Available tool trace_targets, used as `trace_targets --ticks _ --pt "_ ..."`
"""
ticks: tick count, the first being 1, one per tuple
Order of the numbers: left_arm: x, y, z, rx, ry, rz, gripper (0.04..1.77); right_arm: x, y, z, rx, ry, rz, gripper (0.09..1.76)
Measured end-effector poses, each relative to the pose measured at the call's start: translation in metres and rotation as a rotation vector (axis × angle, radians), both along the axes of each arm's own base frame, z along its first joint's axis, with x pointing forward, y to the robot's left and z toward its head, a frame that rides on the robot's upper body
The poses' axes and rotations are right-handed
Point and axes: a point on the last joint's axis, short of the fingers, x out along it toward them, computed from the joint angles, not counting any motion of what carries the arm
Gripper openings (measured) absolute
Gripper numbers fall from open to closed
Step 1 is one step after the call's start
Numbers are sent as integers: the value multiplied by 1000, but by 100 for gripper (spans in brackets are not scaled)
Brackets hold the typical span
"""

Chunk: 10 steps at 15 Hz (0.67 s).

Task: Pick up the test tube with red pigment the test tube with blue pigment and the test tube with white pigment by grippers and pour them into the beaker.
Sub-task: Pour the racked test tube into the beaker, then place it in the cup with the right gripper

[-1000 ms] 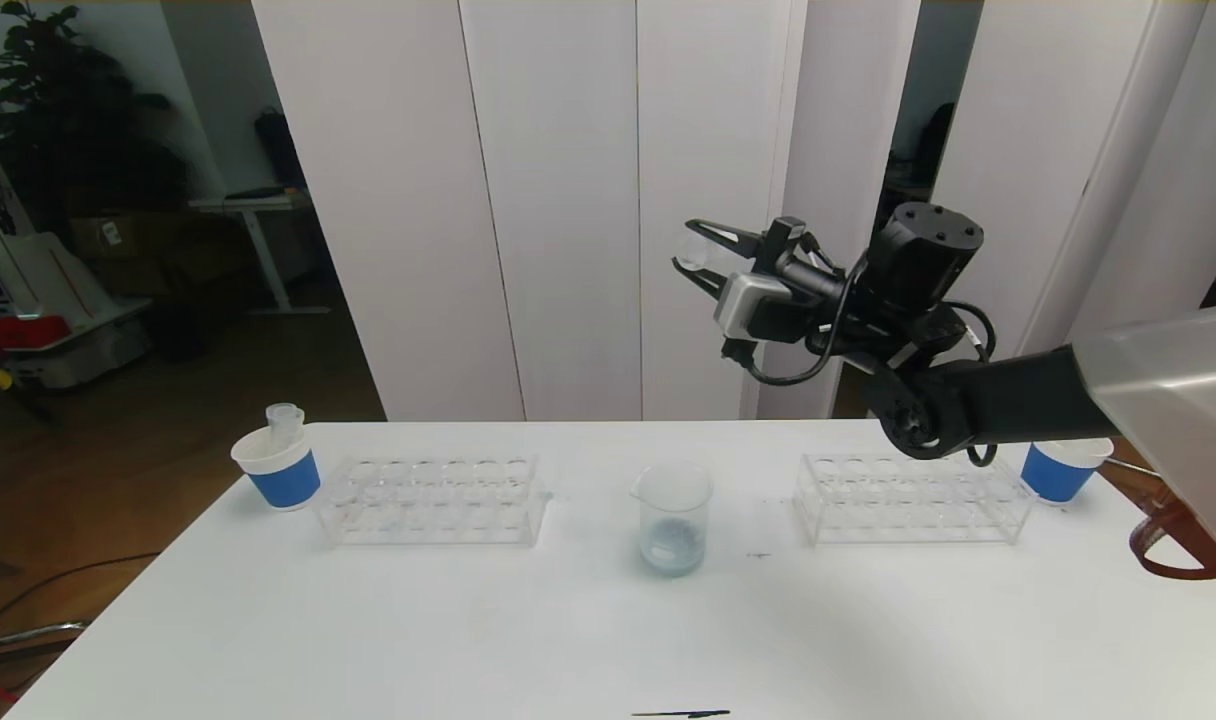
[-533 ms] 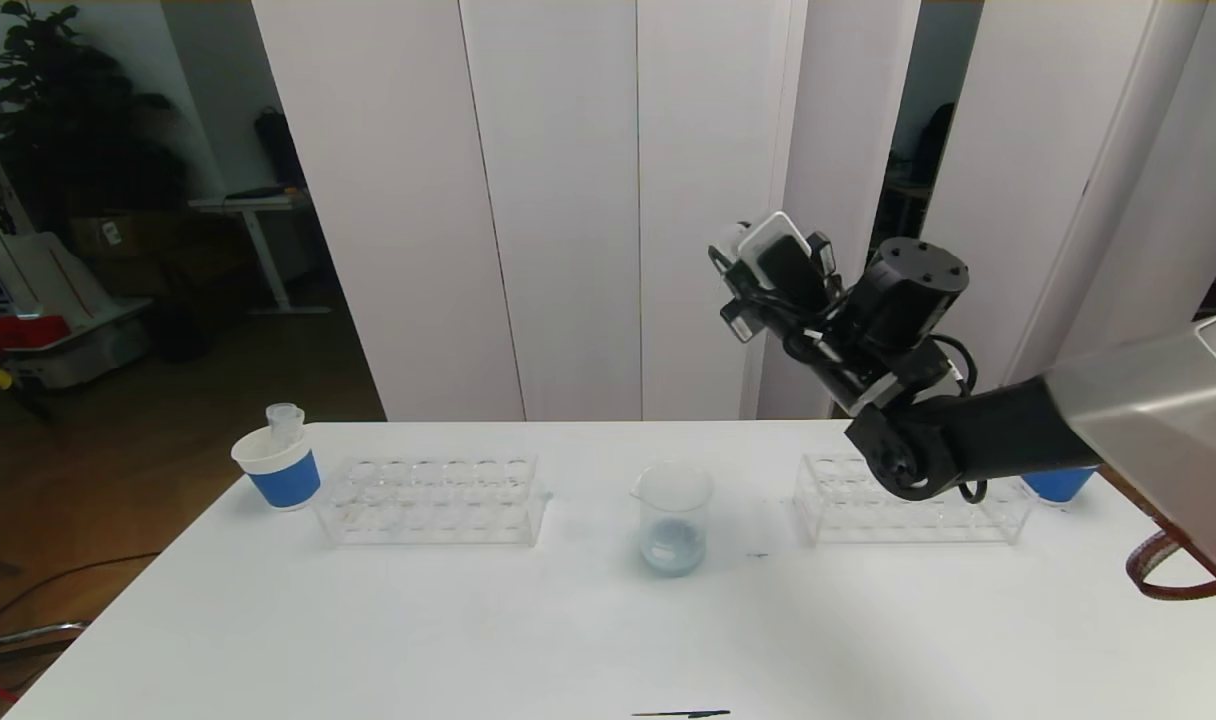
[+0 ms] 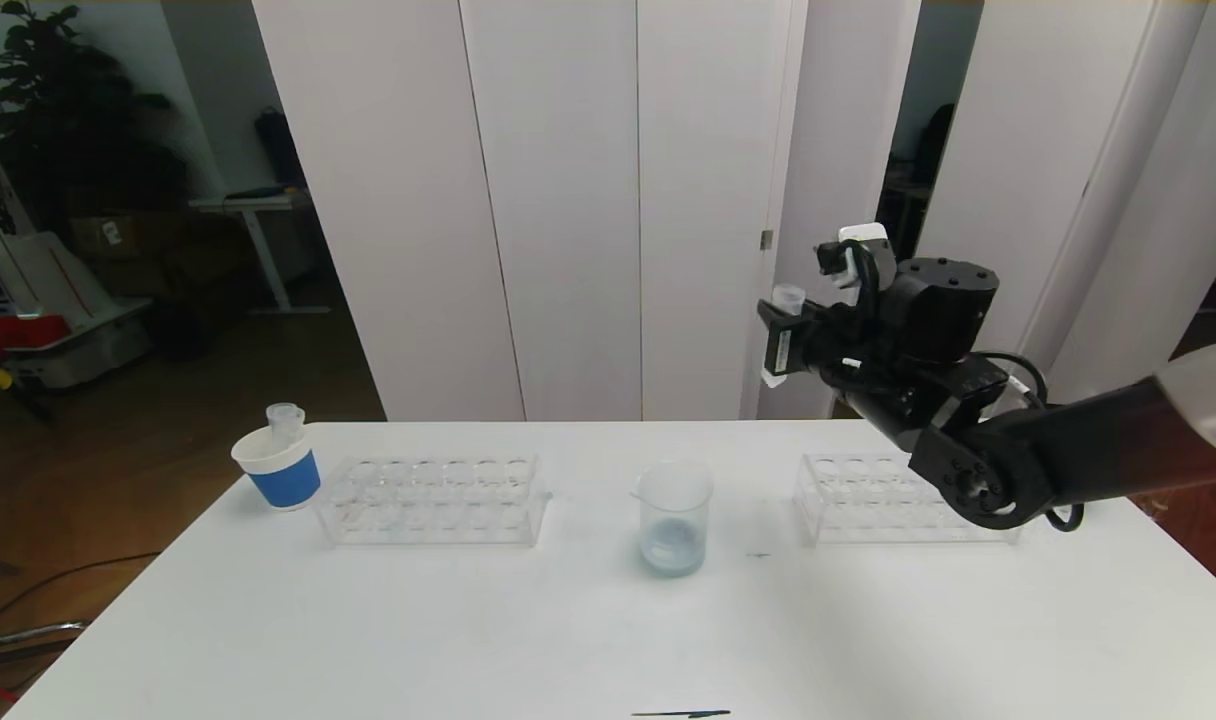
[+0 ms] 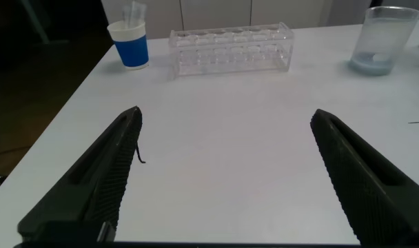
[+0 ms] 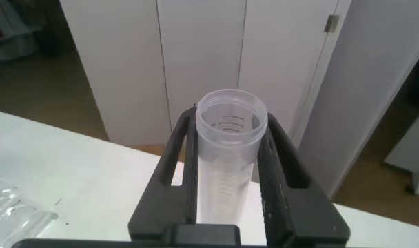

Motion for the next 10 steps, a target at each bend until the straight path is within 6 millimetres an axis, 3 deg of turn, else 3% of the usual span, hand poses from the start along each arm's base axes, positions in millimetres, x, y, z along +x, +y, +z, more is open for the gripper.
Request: trace_targets --ticks 6,10 --pt "0 0 0 0 0 0 175 -26 -37 -5 71 129 -70 58" --pt "0 0 0 0 0 0 175 -29 -83 12 68 63 -182 58"
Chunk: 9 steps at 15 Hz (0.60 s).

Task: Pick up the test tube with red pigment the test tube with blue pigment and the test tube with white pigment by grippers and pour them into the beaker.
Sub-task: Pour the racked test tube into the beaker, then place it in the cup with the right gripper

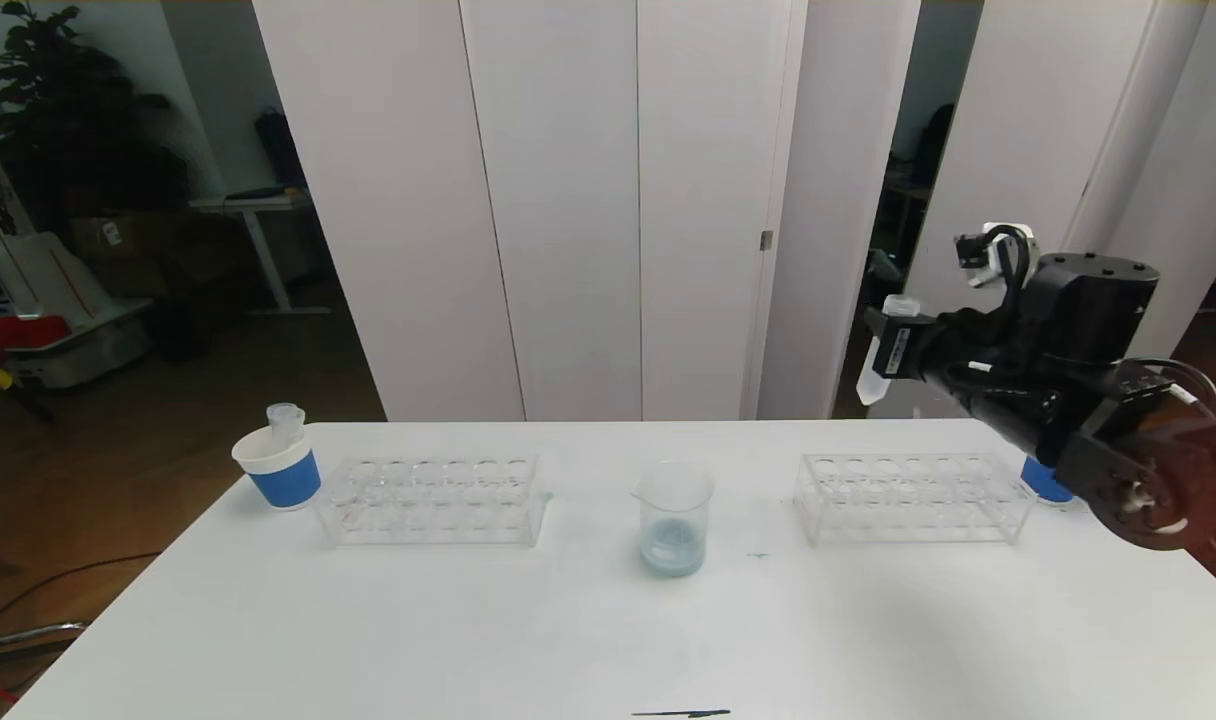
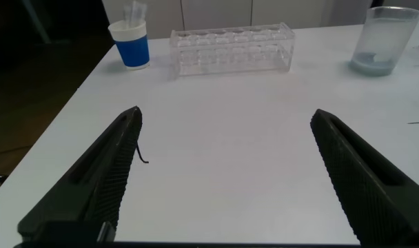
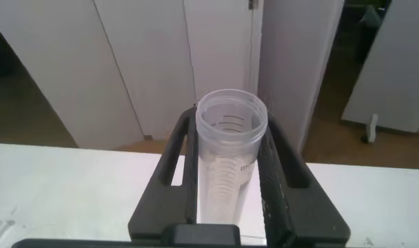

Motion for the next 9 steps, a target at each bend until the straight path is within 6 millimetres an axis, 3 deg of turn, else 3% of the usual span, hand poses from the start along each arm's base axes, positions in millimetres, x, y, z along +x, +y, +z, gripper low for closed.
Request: trace_targets --ticks 4,9 --pt "0 0 0 0 0 0 175 2 -76 23 -29 -156 -197 58" --pt "0 0 0 0 0 0 175 -8 -167 36 -74 -265 -376 58"
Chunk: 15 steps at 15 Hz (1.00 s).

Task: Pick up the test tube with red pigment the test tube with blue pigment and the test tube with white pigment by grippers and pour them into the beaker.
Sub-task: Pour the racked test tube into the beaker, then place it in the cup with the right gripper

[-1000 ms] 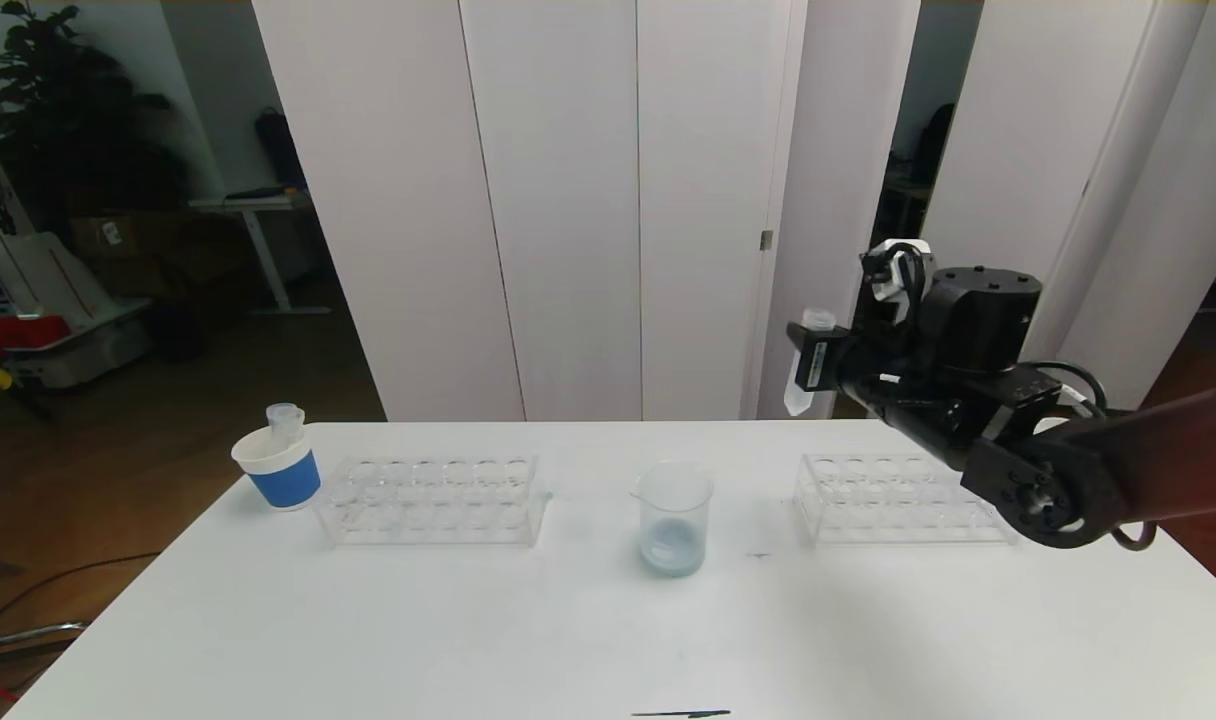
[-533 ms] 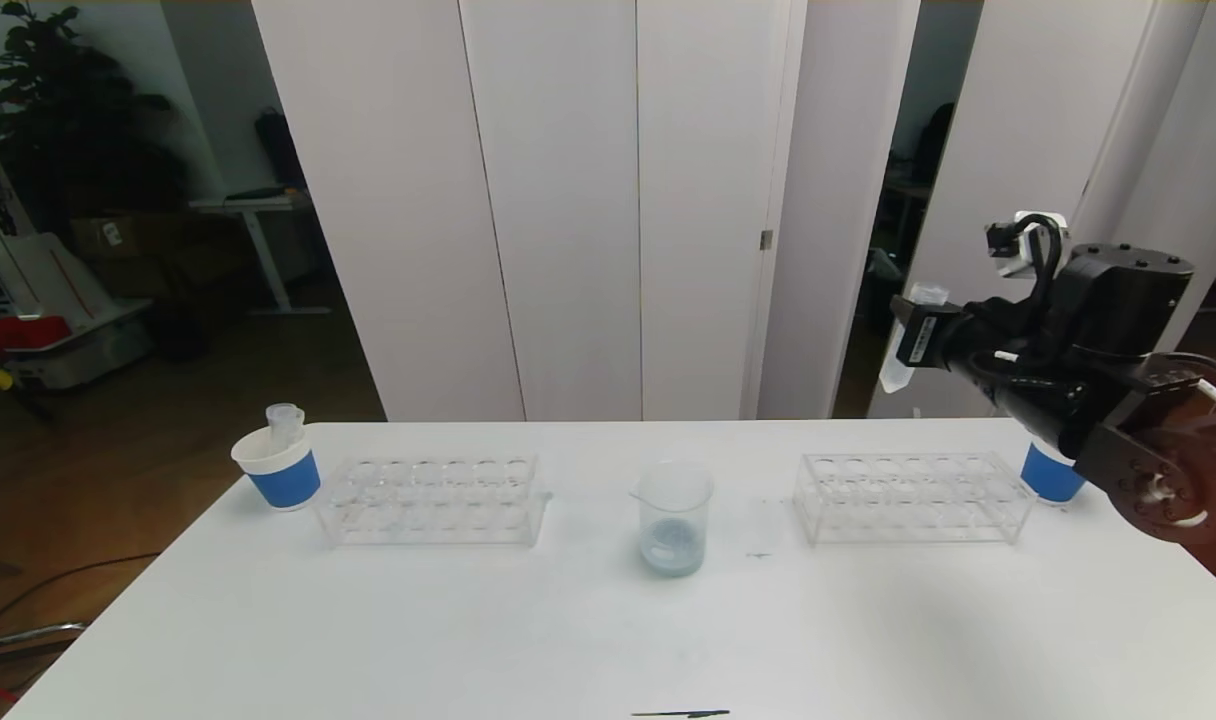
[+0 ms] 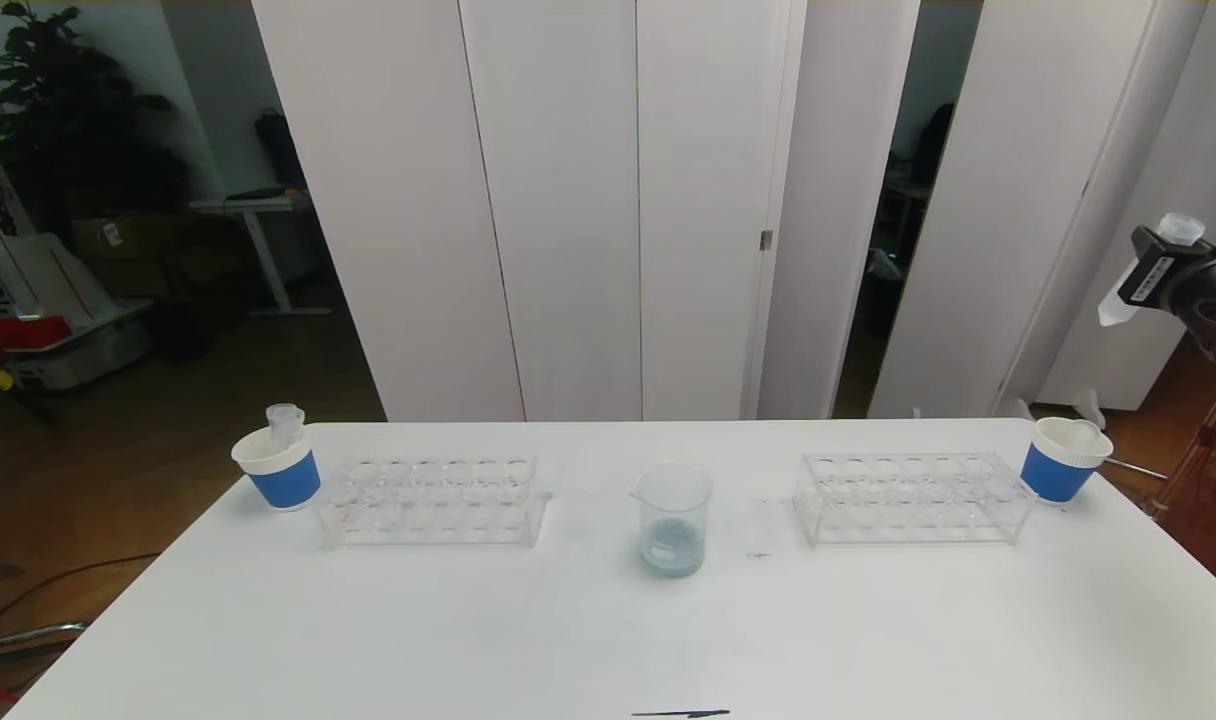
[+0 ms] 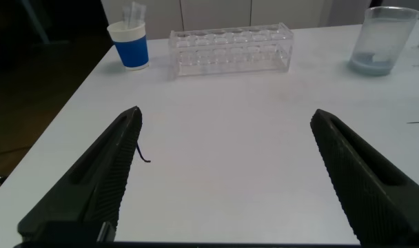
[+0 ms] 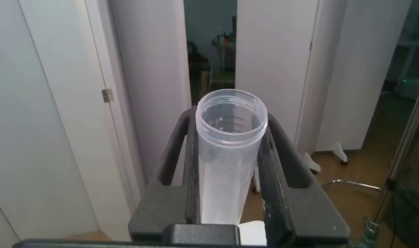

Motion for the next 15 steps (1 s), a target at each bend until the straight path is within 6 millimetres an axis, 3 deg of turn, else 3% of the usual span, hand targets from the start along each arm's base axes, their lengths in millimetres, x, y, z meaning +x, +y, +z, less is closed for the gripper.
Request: trace_targets --ticks 2,5,10,15 --pt "0 0 0 0 0 0 175 -1 -26 -4 -12 -29 -41 58" --pt "0 0 0 0 0 0 175 6 -45 -24 -3 -15 -79 58" --pt "0 0 0 0 0 0 175 28 -62 -73 102 74 -87 58" --pt "0 0 0 0 0 0 175 43 -66 -119 172 167 -81 58"
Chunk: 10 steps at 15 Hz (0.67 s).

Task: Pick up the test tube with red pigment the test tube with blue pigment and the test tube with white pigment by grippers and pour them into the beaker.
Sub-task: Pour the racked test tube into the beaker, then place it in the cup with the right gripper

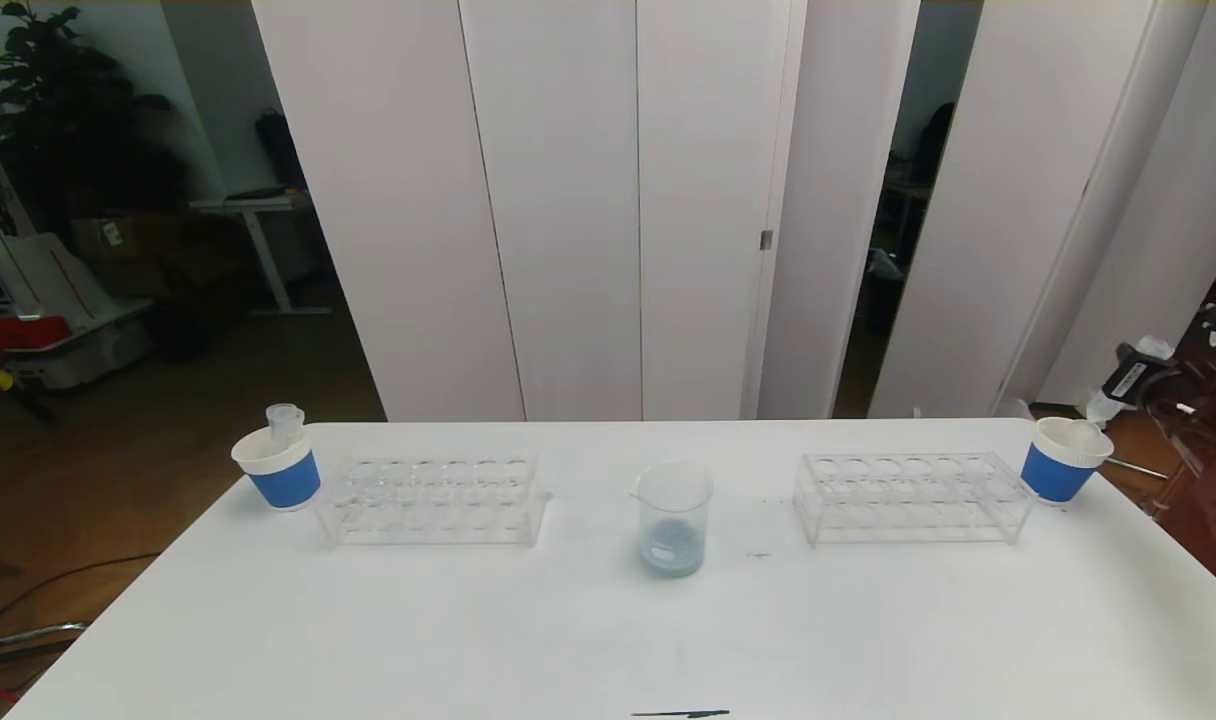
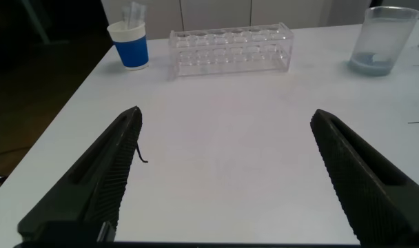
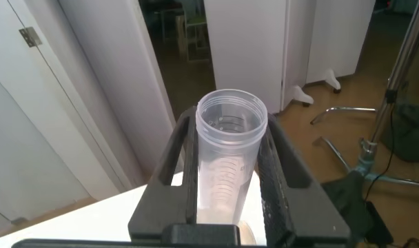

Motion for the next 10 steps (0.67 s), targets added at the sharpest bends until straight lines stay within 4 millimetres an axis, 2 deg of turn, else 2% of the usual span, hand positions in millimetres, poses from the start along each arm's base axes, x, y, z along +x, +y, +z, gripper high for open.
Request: trace_targets --ticks 5,10 --pt "0 0 0 0 0 0 175 7 1 -35 18 85 9 58" --pt "0 0 0 0 0 0 175 9 0 -44 20 105 9 58"
